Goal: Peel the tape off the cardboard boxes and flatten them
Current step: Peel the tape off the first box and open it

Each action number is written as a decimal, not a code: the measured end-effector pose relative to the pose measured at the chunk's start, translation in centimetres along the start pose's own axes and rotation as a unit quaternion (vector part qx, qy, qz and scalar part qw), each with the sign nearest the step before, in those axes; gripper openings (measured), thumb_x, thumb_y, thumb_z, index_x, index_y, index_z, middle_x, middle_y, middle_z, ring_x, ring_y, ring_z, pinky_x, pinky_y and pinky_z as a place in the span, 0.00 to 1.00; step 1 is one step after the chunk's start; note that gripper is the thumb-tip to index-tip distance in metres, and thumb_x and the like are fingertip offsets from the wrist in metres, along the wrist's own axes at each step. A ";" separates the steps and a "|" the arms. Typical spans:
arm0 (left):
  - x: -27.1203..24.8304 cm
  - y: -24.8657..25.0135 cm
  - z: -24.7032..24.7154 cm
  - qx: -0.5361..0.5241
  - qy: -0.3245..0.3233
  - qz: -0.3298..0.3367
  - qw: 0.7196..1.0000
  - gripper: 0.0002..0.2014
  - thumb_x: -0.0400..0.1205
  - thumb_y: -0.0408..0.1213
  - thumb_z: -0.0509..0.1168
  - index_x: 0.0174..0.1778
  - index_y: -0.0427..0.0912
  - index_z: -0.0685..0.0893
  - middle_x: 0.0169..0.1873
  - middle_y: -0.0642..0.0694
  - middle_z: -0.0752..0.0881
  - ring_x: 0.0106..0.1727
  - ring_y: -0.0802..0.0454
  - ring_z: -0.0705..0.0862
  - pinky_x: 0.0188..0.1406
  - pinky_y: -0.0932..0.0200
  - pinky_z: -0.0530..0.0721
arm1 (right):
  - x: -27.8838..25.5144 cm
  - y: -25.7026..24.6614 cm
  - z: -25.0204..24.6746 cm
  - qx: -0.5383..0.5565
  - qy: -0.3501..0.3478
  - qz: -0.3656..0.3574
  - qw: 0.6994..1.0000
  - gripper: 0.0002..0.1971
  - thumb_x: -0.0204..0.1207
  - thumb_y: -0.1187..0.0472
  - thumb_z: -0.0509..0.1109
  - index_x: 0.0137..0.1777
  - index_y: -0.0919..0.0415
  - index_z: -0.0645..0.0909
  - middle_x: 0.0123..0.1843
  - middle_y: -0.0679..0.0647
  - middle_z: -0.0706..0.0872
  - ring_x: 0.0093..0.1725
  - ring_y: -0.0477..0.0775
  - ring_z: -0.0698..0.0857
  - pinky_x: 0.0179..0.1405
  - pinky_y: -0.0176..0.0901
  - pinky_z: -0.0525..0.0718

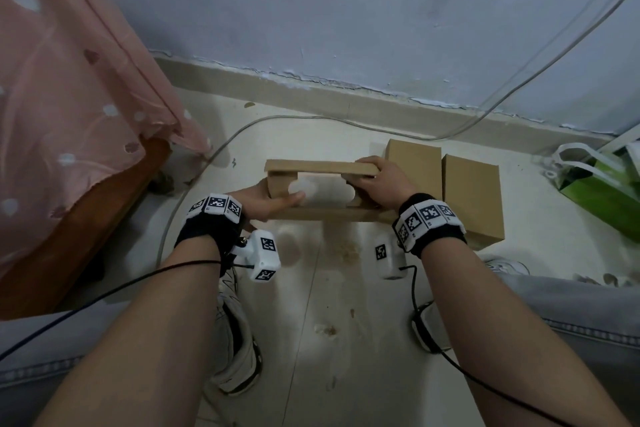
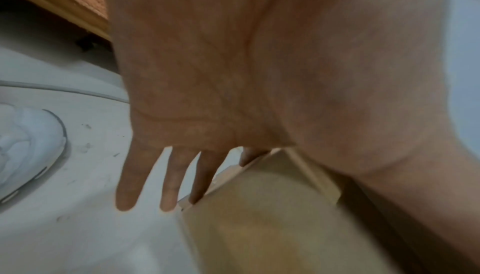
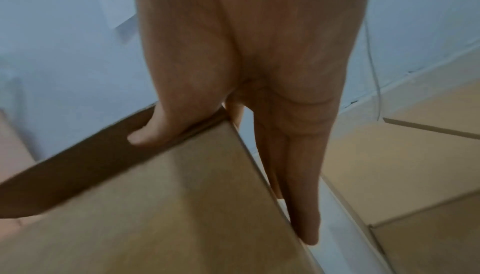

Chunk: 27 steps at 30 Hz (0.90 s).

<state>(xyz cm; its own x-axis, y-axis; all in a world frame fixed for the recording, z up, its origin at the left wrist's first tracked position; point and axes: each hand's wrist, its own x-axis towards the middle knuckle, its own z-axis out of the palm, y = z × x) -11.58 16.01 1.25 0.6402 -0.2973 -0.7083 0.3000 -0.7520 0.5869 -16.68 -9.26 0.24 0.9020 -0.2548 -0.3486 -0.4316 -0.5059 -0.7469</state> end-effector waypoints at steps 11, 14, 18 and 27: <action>3.0 0.8 0.0 0.069 0.175 -0.070 0.980 0.37 0.68 0.60 0.77 0.63 0.36 0.78 0.56 0.38 0.85 0.53 0.39 0.85 0.51 0.50 0.85 | -0.6 -2.1 0.9 -0.019 0.023 0.060 0.998 0.37 0.69 0.28 0.70 0.44 0.70 0.86 0.36 0.61 0.89 0.36 0.59 0.88 0.37 0.50 0.87; 3.6 0.7 0.0 0.043 0.257 -0.062 0.964 0.38 0.74 0.49 0.73 0.74 0.34 0.68 0.66 0.32 0.79 0.64 0.34 0.80 0.57 0.48 0.79 | -0.8 -2.9 1.9 -0.003 0.025 0.069 0.997 0.39 0.64 0.23 0.68 0.52 0.62 0.87 0.45 0.53 0.90 0.46 0.57 0.90 0.48 0.53 0.90; 4.4 0.8 0.9 0.035 0.233 -0.068 0.970 0.31 0.78 0.49 0.70 0.70 0.31 0.74 0.65 0.31 0.81 0.64 0.34 0.81 0.49 0.54 0.75 | -0.9 -4.1 2.8 -0.053 0.016 0.091 0.994 0.45 0.69 0.34 0.75 0.79 0.59 0.65 0.70 0.56 0.81 0.67 0.60 0.82 0.64 0.50 0.82; 4.2 2.1 1.7 0.096 0.215 -0.060 0.970 0.27 0.82 0.43 0.67 0.70 0.27 0.71 0.66 0.31 0.79 0.67 0.34 0.78 0.52 0.53 0.75 | -1.1 -3.4 2.7 -0.089 -0.022 0.181 0.979 0.21 0.79 0.55 0.72 0.67 0.65 0.78 0.64 0.61 0.84 0.61 0.61 0.84 0.52 0.46 0.81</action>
<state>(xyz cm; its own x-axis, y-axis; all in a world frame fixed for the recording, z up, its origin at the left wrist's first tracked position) -9.42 12.16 -1.18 0.8572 0.0419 -0.5132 0.2803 -0.8740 0.3969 -16.11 -5.00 1.62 0.6879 -0.4099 -0.5989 -0.7149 -0.5252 -0.4616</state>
